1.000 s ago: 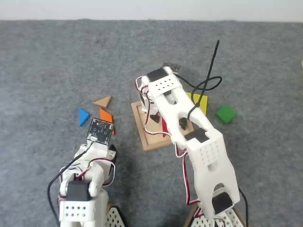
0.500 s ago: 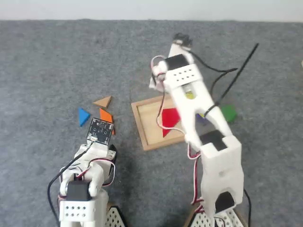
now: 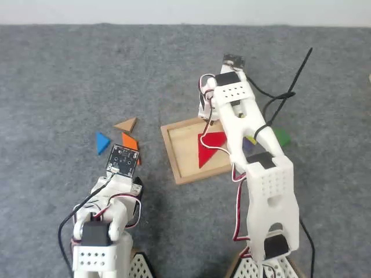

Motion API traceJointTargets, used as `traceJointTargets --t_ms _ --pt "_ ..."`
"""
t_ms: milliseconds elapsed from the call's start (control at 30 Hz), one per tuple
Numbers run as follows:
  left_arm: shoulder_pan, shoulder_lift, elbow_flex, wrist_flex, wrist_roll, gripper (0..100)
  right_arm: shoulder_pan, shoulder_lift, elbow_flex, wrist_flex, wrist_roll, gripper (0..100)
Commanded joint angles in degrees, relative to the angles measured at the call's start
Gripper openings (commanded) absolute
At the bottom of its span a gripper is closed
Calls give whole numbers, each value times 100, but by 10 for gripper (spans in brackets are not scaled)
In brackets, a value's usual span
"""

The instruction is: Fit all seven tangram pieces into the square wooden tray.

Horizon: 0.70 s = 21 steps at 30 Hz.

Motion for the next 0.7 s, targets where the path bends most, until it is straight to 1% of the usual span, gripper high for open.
traceJointTargets --t_ms 0,233,333,400,500,600,667 --pt "-26 -105 -57 26 0 118 -242 -163 -53 268 70 199" --pt "-26 -105 -57 26 0 118 -734 -602 -26 549 70 199" --pt "-26 -105 -57 26 0 118 -954 -796 510 479 62 199" --pt "-26 -105 -57 26 0 118 -1051 -945 1090 189 62 199" --pt "-26 -105 -57 26 0 118 -1059 -1358 2145 -593 62 198" --pt "-26 -105 -57 26 0 118 -1112 -2079 3059 -1218 70 194" --pt "-26 -105 -57 26 0 118 -1156 -2677 3473 -1393 114 181"
